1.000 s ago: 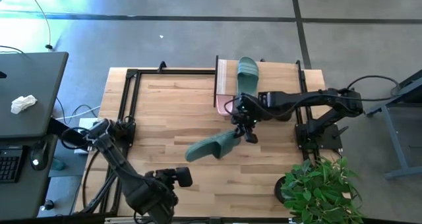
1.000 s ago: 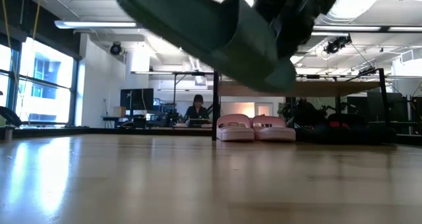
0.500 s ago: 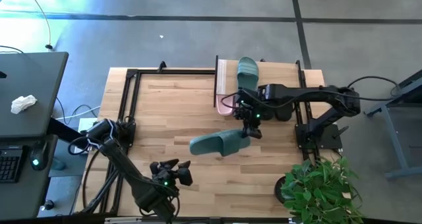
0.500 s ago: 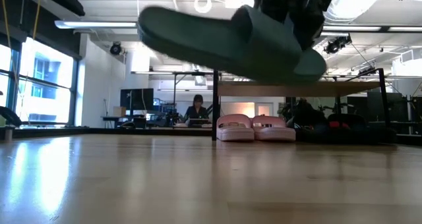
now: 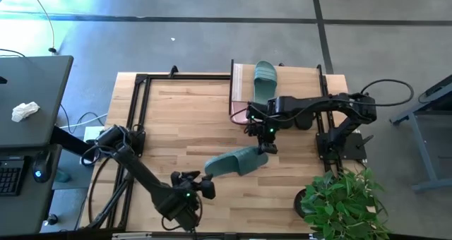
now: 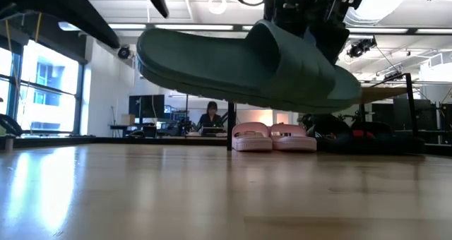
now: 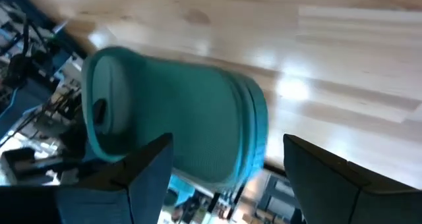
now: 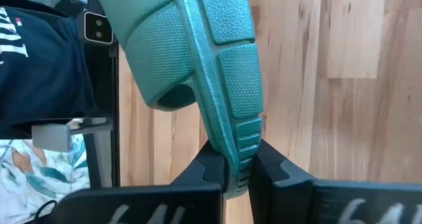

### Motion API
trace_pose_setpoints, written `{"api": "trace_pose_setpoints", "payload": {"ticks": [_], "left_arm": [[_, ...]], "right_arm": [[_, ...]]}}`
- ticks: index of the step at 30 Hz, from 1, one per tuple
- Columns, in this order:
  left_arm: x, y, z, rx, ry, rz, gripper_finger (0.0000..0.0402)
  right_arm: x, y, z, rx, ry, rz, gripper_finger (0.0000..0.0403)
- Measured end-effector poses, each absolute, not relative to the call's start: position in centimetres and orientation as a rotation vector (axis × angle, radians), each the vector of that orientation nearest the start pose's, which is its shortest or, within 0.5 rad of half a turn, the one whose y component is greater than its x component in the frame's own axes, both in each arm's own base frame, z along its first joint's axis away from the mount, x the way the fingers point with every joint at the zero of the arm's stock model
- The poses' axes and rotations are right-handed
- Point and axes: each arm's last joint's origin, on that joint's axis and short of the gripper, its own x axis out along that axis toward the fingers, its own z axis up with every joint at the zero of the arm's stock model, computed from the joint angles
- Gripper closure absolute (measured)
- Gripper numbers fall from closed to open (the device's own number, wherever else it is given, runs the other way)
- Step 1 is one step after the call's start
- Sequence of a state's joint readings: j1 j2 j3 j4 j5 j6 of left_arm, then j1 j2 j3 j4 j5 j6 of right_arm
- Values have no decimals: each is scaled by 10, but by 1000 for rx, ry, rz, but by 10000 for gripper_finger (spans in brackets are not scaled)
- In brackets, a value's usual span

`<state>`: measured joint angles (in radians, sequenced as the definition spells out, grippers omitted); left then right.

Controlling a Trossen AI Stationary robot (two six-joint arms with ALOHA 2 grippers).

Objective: Pick and place slides into the shelf
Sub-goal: Put the green slipper on the shelf

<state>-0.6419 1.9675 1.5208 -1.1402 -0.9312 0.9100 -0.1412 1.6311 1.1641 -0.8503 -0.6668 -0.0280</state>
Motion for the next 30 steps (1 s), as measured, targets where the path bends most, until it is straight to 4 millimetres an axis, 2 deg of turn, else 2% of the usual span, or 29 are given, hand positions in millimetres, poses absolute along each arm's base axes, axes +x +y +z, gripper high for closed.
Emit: {"api": "trace_pose_setpoints", "payload": {"ticks": [11, 18, 30], "left_arm": [[323, -183, 208, 1869, 1290, -450, 137], [332, -175, 208, 1868, 1289, -469, 138], [344, -178, 208, 1863, 1178, -499, 138]], "right_arm": [[301, -18, 221, 483, 1253, 502, 398], [299, -18, 221, 476, 1257, 524, 398], [299, -18, 221, 465, 1256, 539, 398]]}}
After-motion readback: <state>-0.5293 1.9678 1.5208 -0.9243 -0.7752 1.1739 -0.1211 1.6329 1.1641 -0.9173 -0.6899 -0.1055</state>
